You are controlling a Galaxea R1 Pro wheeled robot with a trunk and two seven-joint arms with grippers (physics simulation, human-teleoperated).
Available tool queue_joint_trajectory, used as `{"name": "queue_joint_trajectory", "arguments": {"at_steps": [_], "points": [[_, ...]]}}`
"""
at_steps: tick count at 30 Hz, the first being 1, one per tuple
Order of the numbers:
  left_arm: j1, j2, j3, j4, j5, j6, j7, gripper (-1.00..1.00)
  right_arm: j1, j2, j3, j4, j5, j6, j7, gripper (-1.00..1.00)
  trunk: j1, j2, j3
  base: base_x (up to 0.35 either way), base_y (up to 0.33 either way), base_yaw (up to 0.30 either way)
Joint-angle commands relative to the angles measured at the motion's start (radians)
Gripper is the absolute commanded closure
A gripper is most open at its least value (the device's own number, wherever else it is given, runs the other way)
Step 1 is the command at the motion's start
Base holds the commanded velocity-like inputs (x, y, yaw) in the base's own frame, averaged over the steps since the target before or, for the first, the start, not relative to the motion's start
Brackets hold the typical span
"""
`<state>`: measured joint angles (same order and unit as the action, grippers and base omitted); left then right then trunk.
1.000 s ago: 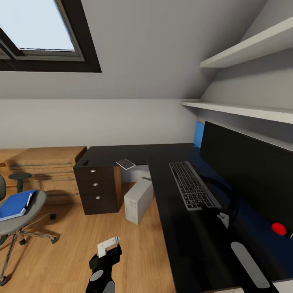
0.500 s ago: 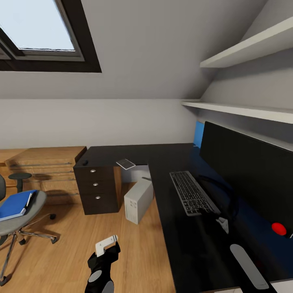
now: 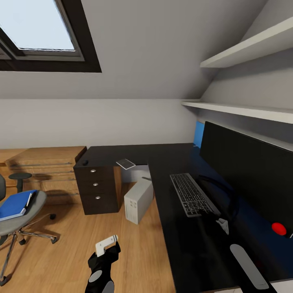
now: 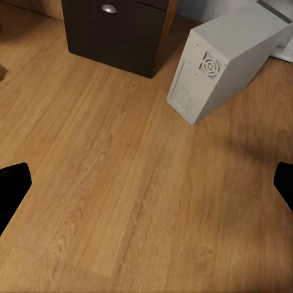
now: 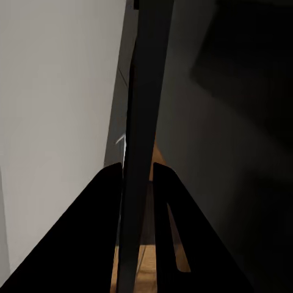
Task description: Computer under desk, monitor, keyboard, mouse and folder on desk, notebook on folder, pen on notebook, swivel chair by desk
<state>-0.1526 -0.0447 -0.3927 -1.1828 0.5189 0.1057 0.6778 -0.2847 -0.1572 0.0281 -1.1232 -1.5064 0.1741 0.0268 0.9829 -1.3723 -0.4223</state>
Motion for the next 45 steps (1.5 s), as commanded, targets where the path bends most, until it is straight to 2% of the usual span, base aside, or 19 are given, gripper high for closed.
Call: {"name": "queue_joint_trajectory", "arguments": {"at_steps": [1, 23, 24, 36, 45], "points": [[-0.001, 0.0, -0.002, -0.001, 0.003, 0.005, 0.006, -1.0, -0.001, -0.001, 0.002, 0.0, -0.009, 0.001, 0.005, 1.0, 0.0, -0.001, -0.001, -0.055, 0.082, 0.0], [-0.001, 0.0, -0.002, 0.0, 0.003, 0.005, 0.006, -1.0, -0.001, -0.001, 0.002, 0.0, -0.008, 0.001, 0.005, 1.0, 0.0, -0.001, -0.001, -0.007, 0.011, 0.0], [-0.001, 0.0, -0.002, 0.0, 0.003, 0.005, 0.006, -1.0, -0.001, -0.001, 0.001, 0.0, -0.008, 0.0, 0.005, -1.0, 0.0, -0.001, -0.001, 0.0, 0.0, 0.0], [-0.001, 0.0, -0.002, 0.0, 0.003, 0.005, 0.006, -1.0, -0.001, -0.001, 0.001, 0.0, -0.006, 0.001, 0.007, -1.0, 0.0, -0.001, -0.001, 0.0, -0.007, 0.0], [-0.001, 0.0, -0.002, 0.004, 0.003, 0.005, 0.006, -1.0, -0.001, -0.001, 0.001, -0.001, -0.006, 0.001, 0.007, -1.0, 0.0, -0.001, -0.001, 0.0, -0.151, 0.0]]}}
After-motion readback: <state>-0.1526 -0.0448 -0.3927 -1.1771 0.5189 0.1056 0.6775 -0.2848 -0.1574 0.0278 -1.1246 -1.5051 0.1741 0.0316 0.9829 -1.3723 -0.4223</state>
